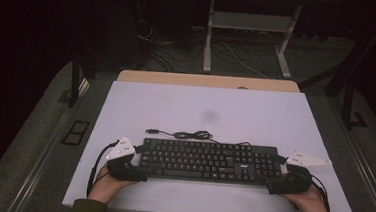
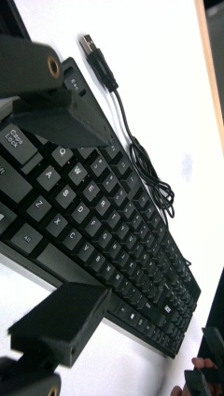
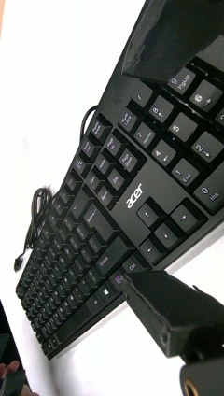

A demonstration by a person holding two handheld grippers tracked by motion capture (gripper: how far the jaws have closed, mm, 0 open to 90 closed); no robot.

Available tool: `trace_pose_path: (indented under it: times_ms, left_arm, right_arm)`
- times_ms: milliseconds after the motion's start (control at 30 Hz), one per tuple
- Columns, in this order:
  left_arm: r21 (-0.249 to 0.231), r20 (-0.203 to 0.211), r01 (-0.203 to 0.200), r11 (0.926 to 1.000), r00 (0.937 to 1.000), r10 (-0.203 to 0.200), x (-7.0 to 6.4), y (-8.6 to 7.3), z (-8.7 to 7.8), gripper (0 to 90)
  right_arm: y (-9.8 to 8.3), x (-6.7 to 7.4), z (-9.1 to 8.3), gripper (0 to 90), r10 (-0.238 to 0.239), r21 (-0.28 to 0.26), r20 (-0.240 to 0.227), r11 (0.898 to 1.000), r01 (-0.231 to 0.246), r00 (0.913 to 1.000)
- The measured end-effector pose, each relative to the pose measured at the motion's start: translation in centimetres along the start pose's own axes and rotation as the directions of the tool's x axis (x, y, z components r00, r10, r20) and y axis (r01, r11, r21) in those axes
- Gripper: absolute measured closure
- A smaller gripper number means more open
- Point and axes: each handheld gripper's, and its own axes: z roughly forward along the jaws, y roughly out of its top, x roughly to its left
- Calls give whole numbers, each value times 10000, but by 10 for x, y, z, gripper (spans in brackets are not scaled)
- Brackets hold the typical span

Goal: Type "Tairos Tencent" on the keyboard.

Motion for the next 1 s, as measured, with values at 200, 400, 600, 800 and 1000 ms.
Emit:
trace_pose_path:
  times_ms: [200, 400, 600, 800, 1000]
  left_arm:
    - [180, -161, -214, 9996, 9996, 217, -1, 0, -3, 249]
    - [588, -416, -304, 9978, 9986, 329, 0, -2, -5, 196]
    - [819, -601, -347, 9960, 9974, 397, -1, -2, -3, 80]
    - [848, -548, -264, 9961, 9980, 311, -1, -3, 0, 2]
    - [793, -490, -239, 9966, 9984, 279, -1, -3, -1, 0]
  right_arm:
    - [1, 0, 3, 23, -56, -13, -191, 10000, 55, 9998]
    - [4, 0, 4, 23, -20, -48, -386, 10000, 18, 9993]
    - [8, 1, 6, 24, 5, -105, -547, 9999, -11, 9985]
    - [11, 3, 8, 24, -26, -73, -570, 10000, 22, 9984]
    - [16, 6, 14, 24, -145, -65, -653, 9999, 141, 9978]
